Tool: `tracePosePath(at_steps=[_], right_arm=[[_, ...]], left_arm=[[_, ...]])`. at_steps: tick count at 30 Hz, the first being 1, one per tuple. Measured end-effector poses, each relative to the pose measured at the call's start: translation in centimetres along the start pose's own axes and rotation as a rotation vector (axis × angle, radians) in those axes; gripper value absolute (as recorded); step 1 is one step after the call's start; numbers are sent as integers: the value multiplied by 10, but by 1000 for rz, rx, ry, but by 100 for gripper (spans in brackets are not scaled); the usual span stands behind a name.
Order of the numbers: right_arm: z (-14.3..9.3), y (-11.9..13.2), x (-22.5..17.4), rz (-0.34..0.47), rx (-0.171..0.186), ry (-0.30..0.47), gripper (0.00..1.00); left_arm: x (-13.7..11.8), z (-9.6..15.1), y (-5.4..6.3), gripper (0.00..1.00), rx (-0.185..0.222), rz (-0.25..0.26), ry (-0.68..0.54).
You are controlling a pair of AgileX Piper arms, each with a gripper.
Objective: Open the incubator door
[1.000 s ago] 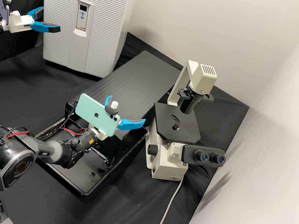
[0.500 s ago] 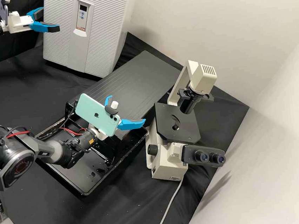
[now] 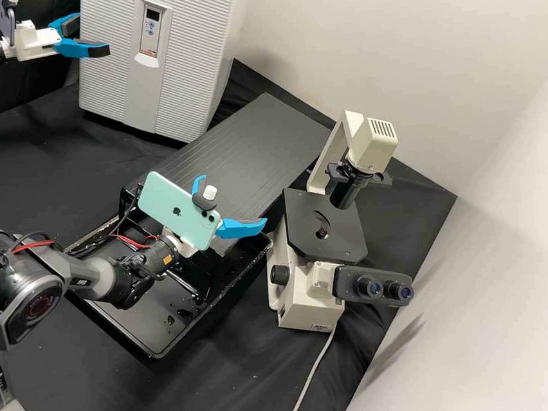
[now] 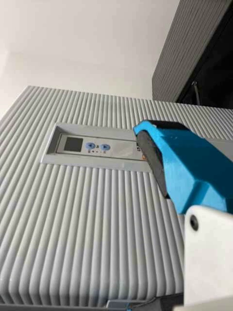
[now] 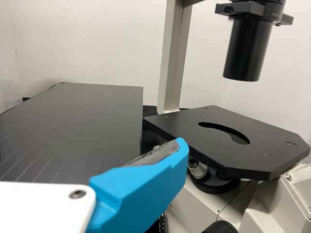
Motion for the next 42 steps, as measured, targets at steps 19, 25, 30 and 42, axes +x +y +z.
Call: tracePosePath(at_steps=[19, 25, 30, 42], right_arm=[[0, 0, 0, 0, 0, 0, 100], [0, 0, 0, 0, 0, 0, 100], [0, 0, 0, 0, 0, 0, 100], [0, 0, 0, 0, 0, 0, 100]], left_arm=[[-2, -3, 0, 0, -35, 29, 36], [-2, -5, 1, 0, -44, 34, 57], [-3, -6, 0, 0, -52, 37, 65], [-7, -1, -1, 0, -98, 58, 100]])
